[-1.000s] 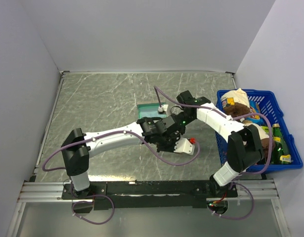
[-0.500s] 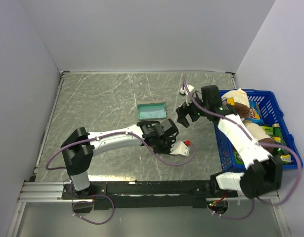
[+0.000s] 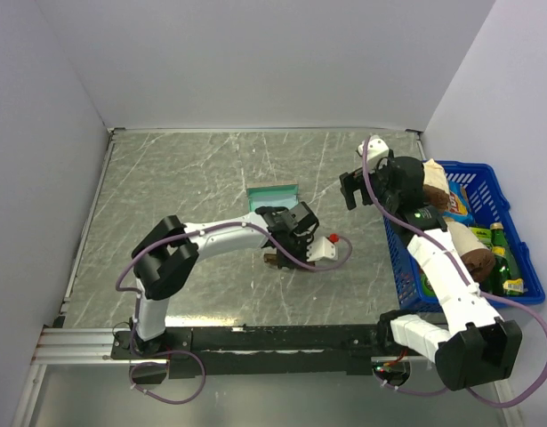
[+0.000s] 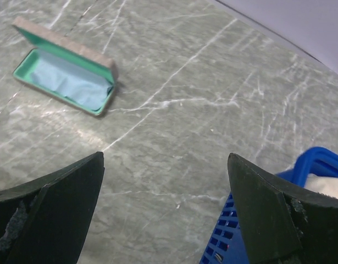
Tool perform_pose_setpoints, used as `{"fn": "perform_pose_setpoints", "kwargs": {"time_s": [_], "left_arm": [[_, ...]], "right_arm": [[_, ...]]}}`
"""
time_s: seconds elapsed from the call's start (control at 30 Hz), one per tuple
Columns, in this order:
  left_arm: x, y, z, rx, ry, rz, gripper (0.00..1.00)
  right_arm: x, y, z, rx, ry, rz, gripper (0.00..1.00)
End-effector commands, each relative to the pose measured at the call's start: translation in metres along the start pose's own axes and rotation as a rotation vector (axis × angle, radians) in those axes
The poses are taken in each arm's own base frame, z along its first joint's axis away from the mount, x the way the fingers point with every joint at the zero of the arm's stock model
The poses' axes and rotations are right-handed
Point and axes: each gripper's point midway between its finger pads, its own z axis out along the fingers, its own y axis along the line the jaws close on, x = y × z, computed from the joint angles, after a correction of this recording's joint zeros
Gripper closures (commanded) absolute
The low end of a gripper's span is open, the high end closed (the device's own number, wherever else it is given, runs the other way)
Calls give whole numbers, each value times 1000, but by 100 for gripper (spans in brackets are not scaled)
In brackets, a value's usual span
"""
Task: Organize the sunglasses
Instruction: Place the sunglasses at the center of the board.
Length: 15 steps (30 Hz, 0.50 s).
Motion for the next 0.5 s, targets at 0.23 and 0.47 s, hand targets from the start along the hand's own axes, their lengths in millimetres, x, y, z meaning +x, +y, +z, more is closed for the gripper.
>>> {"fn": "perform_pose_setpoints", "kwargs": {"time_s": [0.23, 0.47], "left_arm": [[-29, 16, 10, 86, -84, -96, 87], [-33, 27, 17, 91, -76, -141, 81]], "right_arm": [[-20, -17, -12, 81, -101, 26, 0], [-23, -23, -17, 114, -131, 30, 0]]}}
